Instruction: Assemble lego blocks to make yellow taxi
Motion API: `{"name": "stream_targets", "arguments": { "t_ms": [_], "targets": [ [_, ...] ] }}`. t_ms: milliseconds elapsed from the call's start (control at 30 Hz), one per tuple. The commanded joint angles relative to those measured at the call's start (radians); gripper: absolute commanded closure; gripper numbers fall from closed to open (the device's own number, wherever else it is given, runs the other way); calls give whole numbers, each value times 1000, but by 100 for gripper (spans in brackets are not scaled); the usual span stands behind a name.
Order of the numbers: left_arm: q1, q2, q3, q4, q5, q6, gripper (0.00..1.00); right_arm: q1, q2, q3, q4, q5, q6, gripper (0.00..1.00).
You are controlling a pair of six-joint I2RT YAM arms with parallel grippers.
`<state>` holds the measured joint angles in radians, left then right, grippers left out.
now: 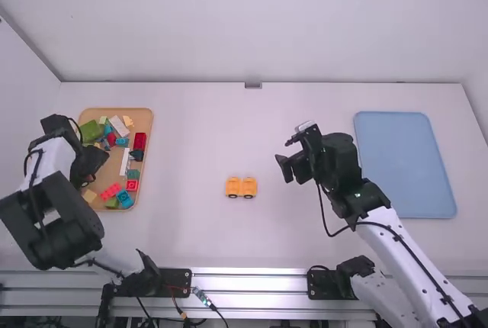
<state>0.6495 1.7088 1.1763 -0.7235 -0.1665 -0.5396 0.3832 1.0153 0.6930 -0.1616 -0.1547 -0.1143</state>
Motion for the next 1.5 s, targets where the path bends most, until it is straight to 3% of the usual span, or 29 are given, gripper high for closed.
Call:
{"name": "stream_targets", "arguments": {
  "t_ms": [0, 333, 467, 600, 967, 1233, 1400, 1467],
  "targets": [
    [37, 51, 30, -29, 20, -20, 1, 3, 0, 28, -2, -4, 1, 1],
    [63, 67, -60, 51, 34, 13, 1, 5, 1, 28, -2, -4, -14, 1],
    [64, 67, -150, 158, 123, 84, 1, 3, 1, 28, -3, -4, -18, 1],
    [65, 67, -188, 177, 33, 27, 0, 3, 1, 28, -3, 3, -18, 1],
    [65, 67, -202, 275, 47, 142, 1, 3, 1, 28, -3, 0, -18, 1],
    [171, 67, -203, 285, 178, 197, 0, 3, 1, 28, 1, 0, -18, 1],
    [200, 67, -230, 329, 225, 250, 4, 3, 1, 28, 1, 0, -18, 1],
    [190, 67, -246, 364, 260, 283, 11, 3, 1, 28, 1, 0, -18, 1]
  ]
}}
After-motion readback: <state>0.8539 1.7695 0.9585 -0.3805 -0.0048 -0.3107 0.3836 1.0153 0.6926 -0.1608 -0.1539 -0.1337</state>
